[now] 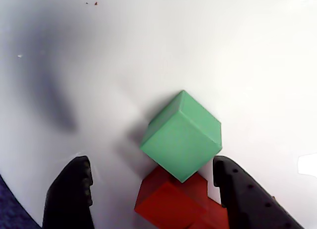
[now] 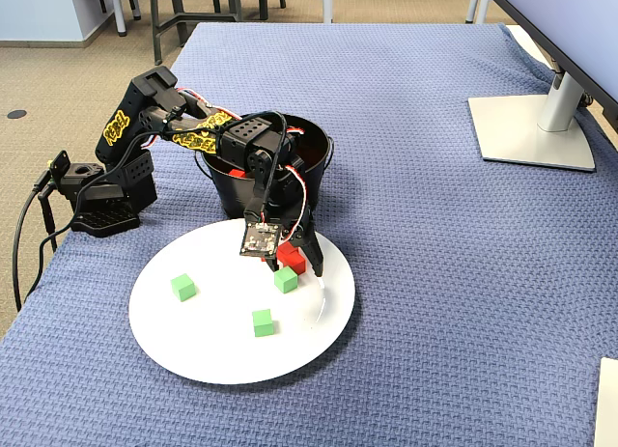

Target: Pick up the red cubes from the white plate and place them in the black recipient

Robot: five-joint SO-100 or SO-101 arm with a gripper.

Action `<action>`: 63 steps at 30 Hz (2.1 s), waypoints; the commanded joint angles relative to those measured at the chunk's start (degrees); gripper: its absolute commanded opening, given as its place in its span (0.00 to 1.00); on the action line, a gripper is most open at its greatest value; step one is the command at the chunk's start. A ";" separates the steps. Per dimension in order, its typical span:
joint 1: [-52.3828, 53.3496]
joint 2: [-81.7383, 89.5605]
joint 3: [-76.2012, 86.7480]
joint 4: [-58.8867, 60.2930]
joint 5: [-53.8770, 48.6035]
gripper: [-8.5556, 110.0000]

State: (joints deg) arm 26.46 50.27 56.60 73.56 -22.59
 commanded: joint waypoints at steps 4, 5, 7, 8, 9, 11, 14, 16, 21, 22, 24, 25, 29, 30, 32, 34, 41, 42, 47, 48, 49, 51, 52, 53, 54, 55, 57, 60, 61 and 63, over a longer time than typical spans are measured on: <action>-1.49 1.32 -2.37 -0.62 0.18 0.25; -1.76 1.41 -2.20 -0.62 0.26 0.25; -2.20 1.76 -1.76 -0.62 0.70 0.25; -2.29 1.93 -1.41 -0.62 0.79 0.25; -2.46 2.29 -1.05 -0.62 0.97 0.25; -2.64 2.90 -0.35 -0.97 1.58 0.25; -3.25 3.78 1.14 -0.97 1.76 0.24; -3.78 4.22 2.11 -1.05 1.67 0.24; -4.13 5.19 3.25 -1.41 2.02 0.24; -4.13 5.19 3.25 -1.58 2.02 0.24; -4.13 5.19 3.25 -1.67 2.02 0.23; -4.13 5.10 3.25 -1.85 2.02 0.22; -4.22 4.92 2.99 -2.11 2.11 0.19; -4.31 4.83 2.90 -2.20 2.20 0.17; -4.31 4.75 2.81 -2.20 2.20 0.16; -4.39 4.66 2.72 -2.20 2.11 0.14; -4.39 4.66 2.64 -2.29 2.11 0.08; -4.31 4.66 2.64 -2.29 2.11 0.07; -3.69 5.98 2.37 -1.58 2.55 0.07; -3.34 6.59 1.93 -0.70 2.81 0.07; -3.08 7.29 1.41 0.26 2.99 0.07; -2.55 8.61 0.53 2.02 3.34 0.07; -2.37 9.23 0.35 2.37 3.60 0.07; -2.29 9.67 0.26 2.64 3.78 0.07; -2.29 9.93 0.09 3.16 3.78 0.07; -2.29 10.20 -0.09 3.78 3.78 0.07; -2.37 11.07 -0.18 4.75 3.78 0.07; -2.29 12.66 -1.05 6.68 3.78 0.07; -2.11 13.45 -1.41 7.38 3.78 0.07; -1.49 15.47 -1.67 8.70 3.78 0.07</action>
State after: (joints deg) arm 23.29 58.54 59.06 79.80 -19.51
